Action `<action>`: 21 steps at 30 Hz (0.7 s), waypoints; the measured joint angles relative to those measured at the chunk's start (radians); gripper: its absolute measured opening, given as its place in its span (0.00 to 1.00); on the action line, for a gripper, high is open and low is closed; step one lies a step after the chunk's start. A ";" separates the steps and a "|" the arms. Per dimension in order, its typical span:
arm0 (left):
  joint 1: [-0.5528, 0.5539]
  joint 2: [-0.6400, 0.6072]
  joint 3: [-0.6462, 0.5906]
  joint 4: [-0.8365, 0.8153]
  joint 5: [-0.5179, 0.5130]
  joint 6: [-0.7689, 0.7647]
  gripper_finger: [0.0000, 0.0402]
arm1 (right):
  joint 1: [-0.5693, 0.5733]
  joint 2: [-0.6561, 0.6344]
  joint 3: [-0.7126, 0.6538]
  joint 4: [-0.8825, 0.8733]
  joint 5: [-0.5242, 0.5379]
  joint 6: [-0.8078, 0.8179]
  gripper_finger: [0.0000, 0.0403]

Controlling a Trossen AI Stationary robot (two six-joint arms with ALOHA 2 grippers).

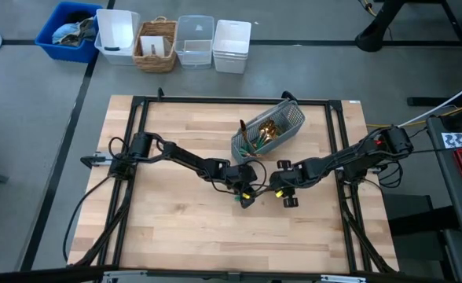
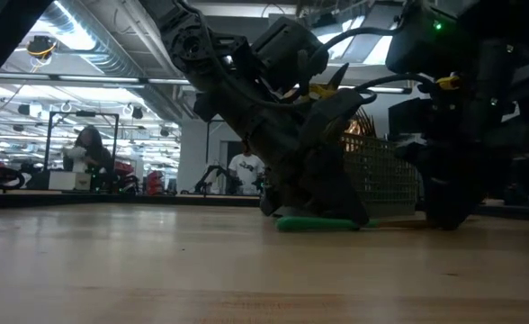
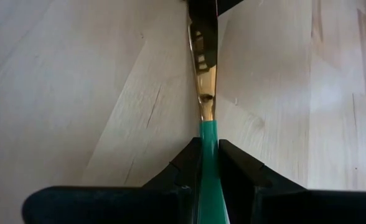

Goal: Sort silverware
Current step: Put the knife into the basket

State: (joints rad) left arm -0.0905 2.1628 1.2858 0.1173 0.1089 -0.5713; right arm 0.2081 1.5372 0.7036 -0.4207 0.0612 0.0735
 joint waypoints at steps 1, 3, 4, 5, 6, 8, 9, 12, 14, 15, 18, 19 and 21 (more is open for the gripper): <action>0.000 0.000 0.000 0.000 0.002 -0.006 0.10 | 0.000 0.000 0.000 0.002 0.001 -0.004 0.27; 0.001 0.000 0.000 0.001 0.003 -0.009 0.10 | 0.000 0.000 0.000 0.003 0.006 -0.023 0.28; 0.001 0.000 0.000 0.001 0.003 -0.006 0.10 | 0.000 0.000 0.000 0.004 0.011 -0.026 0.28; 0.001 0.000 0.000 0.001 0.003 -0.003 0.10 | 0.000 0.000 0.000 0.004 0.019 -0.029 0.28; 0.001 0.000 0.000 0.001 0.003 -0.003 0.10 | 0.000 0.000 0.000 0.004 0.022 -0.029 0.28; 0.001 0.000 0.000 0.001 0.004 -0.005 0.10 | 0.001 0.000 0.000 0.005 0.022 -0.030 0.26; 0.001 0.000 0.000 0.001 0.004 -0.005 0.10 | 0.001 0.000 0.000 0.005 0.022 -0.032 0.25; 0.001 0.000 0.000 0.004 0.010 -0.005 0.10 | 0.001 0.000 0.000 0.006 0.021 -0.037 0.19; 0.001 0.000 0.000 0.011 0.021 -0.006 0.10 | 0.002 -0.001 0.000 0.008 0.025 -0.041 0.15; 0.001 0.000 0.000 0.017 0.027 -0.008 0.10 | 0.002 -0.001 0.000 0.009 0.027 -0.046 0.13; 0.000 0.001 0.000 0.031 0.049 -0.012 0.10 | 0.001 -0.002 0.002 0.017 0.039 -0.063 0.06; 0.000 0.000 0.000 0.031 0.052 -0.017 0.10 | 0.001 -0.002 0.003 0.017 0.039 -0.067 0.05; 0.002 0.001 -0.001 0.026 0.053 -0.025 0.10 | 0.001 -0.002 0.003 0.016 0.039 -0.072 0.02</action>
State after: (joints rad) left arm -0.0887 2.1634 1.2846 0.1436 0.1616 -0.5966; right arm 0.2092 1.5349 0.7063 -0.4046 0.1005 0.0013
